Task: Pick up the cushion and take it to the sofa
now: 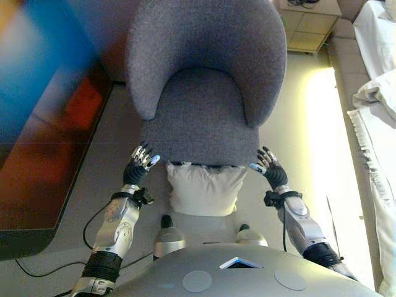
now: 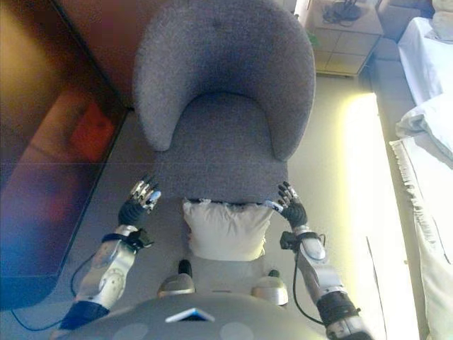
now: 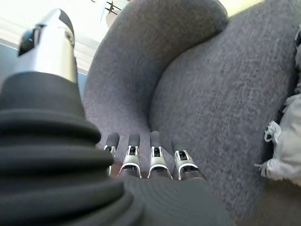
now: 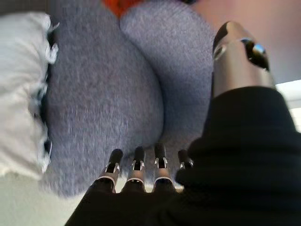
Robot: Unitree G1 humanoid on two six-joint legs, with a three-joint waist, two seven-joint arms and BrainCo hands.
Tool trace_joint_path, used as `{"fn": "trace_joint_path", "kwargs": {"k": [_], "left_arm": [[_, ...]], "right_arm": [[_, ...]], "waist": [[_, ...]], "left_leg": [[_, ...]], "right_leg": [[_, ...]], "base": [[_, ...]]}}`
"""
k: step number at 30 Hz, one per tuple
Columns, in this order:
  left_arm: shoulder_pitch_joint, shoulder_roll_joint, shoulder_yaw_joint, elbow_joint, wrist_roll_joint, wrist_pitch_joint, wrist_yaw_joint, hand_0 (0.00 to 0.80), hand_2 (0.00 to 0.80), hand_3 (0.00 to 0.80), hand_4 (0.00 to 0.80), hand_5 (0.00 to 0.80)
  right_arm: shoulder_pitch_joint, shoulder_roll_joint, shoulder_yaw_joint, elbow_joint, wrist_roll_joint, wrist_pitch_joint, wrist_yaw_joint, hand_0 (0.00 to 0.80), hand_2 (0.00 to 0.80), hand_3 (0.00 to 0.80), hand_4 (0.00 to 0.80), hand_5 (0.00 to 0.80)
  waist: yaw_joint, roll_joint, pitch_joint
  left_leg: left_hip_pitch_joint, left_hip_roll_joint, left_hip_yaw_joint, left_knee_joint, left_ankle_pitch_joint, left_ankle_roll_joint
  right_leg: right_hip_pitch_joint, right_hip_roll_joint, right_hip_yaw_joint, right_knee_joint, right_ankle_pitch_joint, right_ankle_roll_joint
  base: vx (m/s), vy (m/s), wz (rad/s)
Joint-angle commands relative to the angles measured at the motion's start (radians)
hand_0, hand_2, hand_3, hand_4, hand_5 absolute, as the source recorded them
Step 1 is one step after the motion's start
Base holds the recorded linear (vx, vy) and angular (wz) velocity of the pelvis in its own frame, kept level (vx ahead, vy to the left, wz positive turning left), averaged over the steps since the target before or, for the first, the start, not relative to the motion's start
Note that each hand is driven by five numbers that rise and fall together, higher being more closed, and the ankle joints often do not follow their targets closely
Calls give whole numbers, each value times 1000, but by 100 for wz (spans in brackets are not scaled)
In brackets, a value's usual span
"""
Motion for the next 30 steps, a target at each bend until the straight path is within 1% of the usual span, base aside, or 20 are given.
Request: {"fn": "trace_joint_path", "kwargs": {"k": [1,6,9,12,14,16,18,19,20,22,25,27,29,30], "left_arm": [[-50,26,13,-35,-34,-79,-17,0,0,0,0,0],[-53,36,6,-35,-24,-82,-27,0,0,0,0,0],[-64,35,5,-27,-77,-73,-30,0,0,0,0,0],[-73,31,2,-20,-73,-79,-38,0,0,0,0,0],[-78,32,-8,-20,-64,-79,-39,0,0,0,0,0],[-86,37,-16,-20,-68,-76,-41,0,0,0,0,0],[-92,39,-18,-12,-76,-77,-36,0,0,0,0,0],[-94,40,-16,-6,-85,-75,-34,0,0,0,0,0],[-92,41,-12,-5,-90,-76,-36,0,0,0,0,0],[-86,49,-3,-9,-92,-73,-38,0,0,0,0,0],[-87,64,-3,-22,-87,-81,-19,0,0,0,0,0],[-89,70,-2,-29,-91,-88,-12,0,0,0,0,0],[-80,72,5,-37,-96,-89,-12,0,0,0,0,0],[-72,70,10,-40,-98,-88,-14,0,0,0,0,0]], "right_arm": [[-37,11,-23,-54,52,-27,37,0,0,0,0,0],[-32,22,-17,-56,51,-32,35,0,0,0,0,0],[-37,30,-18,-54,66,-33,18,0,0,0,0,0],[-41,47,-30,-42,91,-40,18,0,0,0,0,0],[-39,59,-35,-42,84,-43,10,0,0,0,0,0],[-32,67,-35,-46,88,-44,8,0,0,0,0,0],[-20,71,-33,-49,85,-40,12,0,0,0,0,0],[-13,72,-32,-51,89,-34,23,0,0,0,0,0],[-4,73,-31,-57,90,-31,31,0,0,0,0,0],[9,72,-28,-55,100,-39,44,0,0,0,0,0],[-15,63,-30,-54,121,-36,46,0,0,0,0,0],[-33,56,-32,-50,128,-32,47,0,0,0,0,0],[-38,51,-37,-50,134,-22,57,0,0,0,0,0],[-34,51,-40,-53,136,-17,62,0,0,0,0,0]], "waist": [[17,-22,34],[20,-25,38],[22,-27,38],[23,-32,40],[24,-35,42],[19,-30,52],[6,-11,67],[0,-5,75],[-4,-5,80],[-6,-15,86],[-14,-47,101],[-20,-61,110],[-22,-65,111],[-23,-66,109]], "left_leg": [[-15,-15,56,67,-51,47],[-20,-30,49,93,-68,64],[-22,-44,42,108,-79,78],[-23,-69,37,118,-94,97],[-31,-93,31,129,-107,117],[-36,-116,22,142,-124,143],[-27,-120,18,145,-135,158],[-19,-119,20,144,-137,160],[-13,-122,22,145,-142,158],[-10,-123,26,153,-152,149],[-12,-119,36,180,-178,122],[-12,-110,43,192,-199,109],[-6,-100,46,195,-209,104],[-4,-94,46,197,-210,102]], "right_leg": [[-72,-19,13,81,6,8],[-66,-42,34,124,-14,21],[-58,-61,43,158,-25,28],[-63,-92,57,209,4,32],[-81,-121,73,271,42,33],[-137,-146,103,384,90,28],[-211,-140,137,510,115,19],[-237,-134,144,543,119,14],[-250,-131,142,542,120,12],[-247,-134,126,479,122,12],[-256,-153,103,304,159,32],[-274,-158,93,208,184,45],[-276,-153,90,168,193,51],[-273,-146,94,162,186,51]], "base": [[-14,45,0],[8,61,1],[30,91,4],[34,126,10],[17,142,8],[10,193,5],[36,204,10],[72,127,13],[99,41,10],[111,-67,4],[121,-194,4],[130,-192,-2],[156,-163,15],[197,-178,29]]}}
